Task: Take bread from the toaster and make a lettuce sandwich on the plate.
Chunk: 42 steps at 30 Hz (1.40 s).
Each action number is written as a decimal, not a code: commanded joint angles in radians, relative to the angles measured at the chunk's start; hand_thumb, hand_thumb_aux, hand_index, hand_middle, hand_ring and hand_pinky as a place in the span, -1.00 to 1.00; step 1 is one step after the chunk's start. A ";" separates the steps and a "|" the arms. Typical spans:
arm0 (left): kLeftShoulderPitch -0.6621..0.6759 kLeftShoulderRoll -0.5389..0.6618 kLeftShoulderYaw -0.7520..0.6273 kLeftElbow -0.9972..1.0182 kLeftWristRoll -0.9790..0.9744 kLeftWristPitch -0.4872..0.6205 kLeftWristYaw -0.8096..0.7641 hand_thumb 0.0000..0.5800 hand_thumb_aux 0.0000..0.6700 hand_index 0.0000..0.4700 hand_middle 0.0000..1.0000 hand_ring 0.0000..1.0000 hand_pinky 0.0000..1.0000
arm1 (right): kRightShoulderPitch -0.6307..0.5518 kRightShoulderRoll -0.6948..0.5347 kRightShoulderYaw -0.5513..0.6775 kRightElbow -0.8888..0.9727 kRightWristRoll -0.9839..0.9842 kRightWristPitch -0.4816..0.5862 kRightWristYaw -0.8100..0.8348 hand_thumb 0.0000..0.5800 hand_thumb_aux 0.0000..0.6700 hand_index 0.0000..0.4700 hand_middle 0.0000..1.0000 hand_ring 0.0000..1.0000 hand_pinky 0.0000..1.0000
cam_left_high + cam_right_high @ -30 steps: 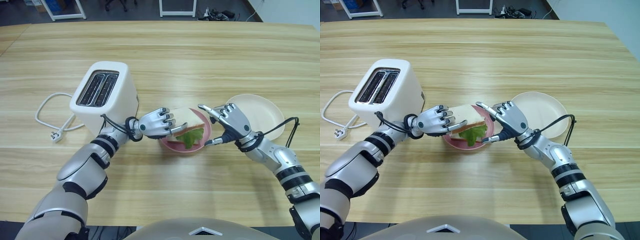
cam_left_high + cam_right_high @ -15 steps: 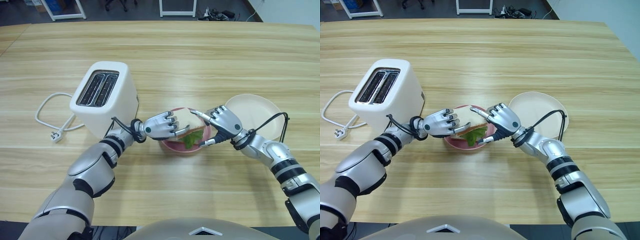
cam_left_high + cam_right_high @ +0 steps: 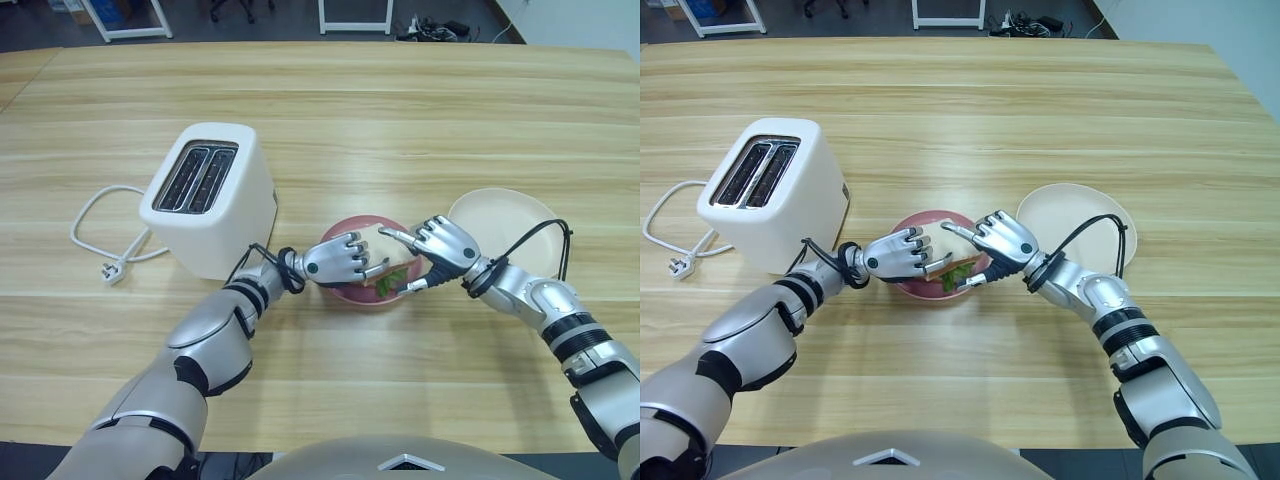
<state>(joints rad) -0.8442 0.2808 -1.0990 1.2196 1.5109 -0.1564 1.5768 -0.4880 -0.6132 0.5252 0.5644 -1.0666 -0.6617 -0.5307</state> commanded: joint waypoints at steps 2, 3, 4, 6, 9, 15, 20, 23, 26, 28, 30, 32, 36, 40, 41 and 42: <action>0.001 -0.003 -0.033 0.017 -0.016 -0.022 -0.035 1.00 1.00 1.00 0.80 0.80 0.80 | -0.039 -0.030 0.001 0.003 -0.014 0.041 0.032 -1.00 -1.00 -1.00 -1.00 -1.00 -1.00; 0.003 -0.003 -0.036 0.018 -0.019 -0.025 -0.039 1.00 1.00 1.00 0.80 0.80 0.80 | -0.047 -0.032 0.006 0.008 -0.018 0.048 0.041 -1.00 -1.00 -1.00 -1.00 -1.00 -1.00; 0.004 -0.003 -0.041 0.019 -0.023 -0.030 -0.046 1.00 1.00 1.00 0.80 0.80 0.80 | -0.055 -0.031 0.011 0.016 -0.020 0.052 0.047 -1.00 -1.00 -1.00 -1.00 -1.00 -1.00; 0.007 -0.004 -0.049 0.019 -0.032 -0.037 -0.056 1.00 1.00 1.00 0.80 0.80 0.80 | -0.070 -0.031 0.013 0.023 -0.025 0.063 0.045 -1.00 -1.00 -1.00 -1.00 -1.00 -1.00; 0.012 -0.005 -0.059 0.020 -0.043 -0.048 -0.066 1.00 1.00 1.00 0.81 0.81 0.81 | -0.081 -0.036 0.004 0.003 -0.029 0.077 0.016 -1.00 -1.00 -1.00 -1.00 -1.00 -1.00; 0.015 -0.005 -0.074 0.021 -0.061 -0.058 -0.079 1.00 1.00 1.00 0.81 0.81 0.81 | -0.093 -0.014 0.060 0.049 -0.037 0.034 0.032 -1.00 -1.00 -1.00 -1.00 -1.00 -1.00; 0.015 -0.004 -0.088 0.020 -0.076 -0.065 -0.086 1.00 1.00 1.00 0.80 0.80 0.80 | -0.123 0.013 0.136 0.157 -0.047 -0.044 0.064 -1.00 -1.00 -1.00 -1.00 -1.00 -1.00; 0.016 -0.002 -0.094 0.018 -0.081 -0.070 -0.086 1.00 1.00 1.00 0.80 0.80 0.80 | -0.150 0.035 0.192 0.240 -0.066 -0.083 0.078 -1.00 -1.00 -1.00 -1.00 -1.00 -1.00; 0.017 -0.001 -0.100 0.015 -0.089 -0.078 -0.085 1.00 1.00 1.00 0.69 0.69 0.69 | -0.169 0.047 0.245 0.290 -0.082 -0.110 0.103 -1.00 -1.00 -1.00 -1.00 -1.00 -1.00; 0.019 0.006 -0.091 0.006 -0.112 -0.121 -0.114 1.00 1.00 1.00 -0.32 -0.32 -0.32 | -0.175 0.051 0.275 0.310 -0.083 -0.130 0.126 -1.00 -1.00 -1.00 -1.00 -1.00 -1.00; 0.027 0.031 -0.068 -0.025 -0.159 -0.213 -0.186 -1.00 -1.00 -1.00 -0.36 -0.36 -0.36 | -0.179 0.056 0.300 0.334 -0.083 -0.144 0.141 -1.00 -1.00 -1.00 -1.00 -1.00 -1.00; 0.031 0.067 -0.052 -0.070 -0.192 -0.272 -0.228 -1.00 -1.00 -1.00 -0.46 -0.46 -0.46 | -0.181 0.059 0.318 0.358 -0.083 -0.147 0.140 -1.00 -1.00 -1.00 -1.00 -1.00 -1.00; 0.071 0.220 0.027 -0.311 -0.282 -0.399 -0.333 -1.00 -1.00 -1.00 -0.67 -0.67 -0.67 | -0.181 0.065 0.341 0.384 -0.078 -0.154 0.133 -1.00 -1.00 -1.00 -1.00 -1.00 -1.00; 0.215 0.438 0.237 -0.708 -0.528 -0.545 -0.493 -1.00 -1.00 -1.00 -1.00 -1.00 -1.00 | -0.177 0.061 0.348 0.373 -0.057 -0.166 0.123 -1.00 -1.00 -1.00 -1.00 -1.00 -1.00; 0.262 0.479 0.305 -0.779 -0.610 -0.563 -0.527 -1.00 -1.00 -1.00 -1.00 -1.00 -1.00 | -0.174 0.056 0.341 0.361 -0.044 -0.173 0.113 -1.00 -1.00 -1.00 -1.00 -1.00 -1.00; 0.309 0.506 0.372 -0.833 -0.679 -0.570 -0.550 -1.00 -1.00 -1.00 -1.00 -1.00 -1.00 | -0.170 0.046 0.328 0.346 -0.026 -0.179 0.096 -1.00 -1.00 -1.00 -1.00 -1.00 -1.00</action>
<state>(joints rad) -0.6315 0.7005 -0.8615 0.5172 0.9755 -0.6978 1.0927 -0.7286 -0.5515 0.8087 0.8994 -1.0526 -0.8224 -0.4873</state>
